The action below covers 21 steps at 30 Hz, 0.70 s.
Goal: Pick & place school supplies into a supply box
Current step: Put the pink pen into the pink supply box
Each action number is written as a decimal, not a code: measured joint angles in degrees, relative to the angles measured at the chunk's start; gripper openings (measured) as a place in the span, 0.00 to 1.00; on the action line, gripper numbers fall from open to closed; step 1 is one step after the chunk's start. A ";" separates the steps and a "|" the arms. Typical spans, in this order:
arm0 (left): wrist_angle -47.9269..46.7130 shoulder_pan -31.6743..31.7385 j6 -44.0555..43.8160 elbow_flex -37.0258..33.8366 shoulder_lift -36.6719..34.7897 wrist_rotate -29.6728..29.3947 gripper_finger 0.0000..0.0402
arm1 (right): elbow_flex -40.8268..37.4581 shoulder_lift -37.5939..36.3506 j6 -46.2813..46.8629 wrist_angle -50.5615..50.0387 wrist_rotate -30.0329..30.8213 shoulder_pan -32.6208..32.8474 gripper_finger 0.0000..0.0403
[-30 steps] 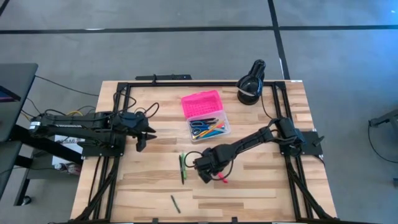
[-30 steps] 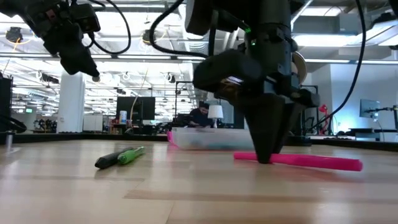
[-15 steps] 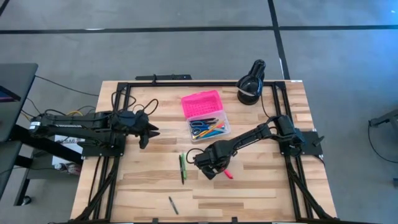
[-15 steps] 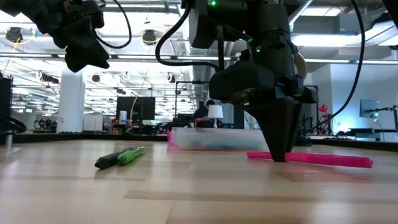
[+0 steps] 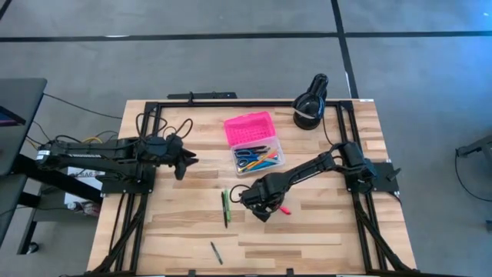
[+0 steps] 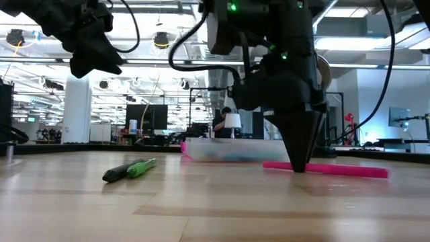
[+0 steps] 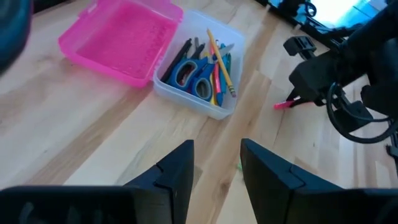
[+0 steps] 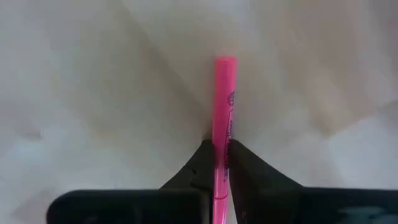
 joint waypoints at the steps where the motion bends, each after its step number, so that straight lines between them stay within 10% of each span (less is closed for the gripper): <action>1: 0.00 0.00 -0.18 0.00 0.00 -0.48 0.31 | -0.14 -0.43 -0.98 -0.23 1.03 -0.04 0.03; 21: 0.37 0.00 -2.05 0.02 0.00 -4.94 0.31 | -0.04 -13.72 -21.58 -0.65 6.85 -7.38 0.03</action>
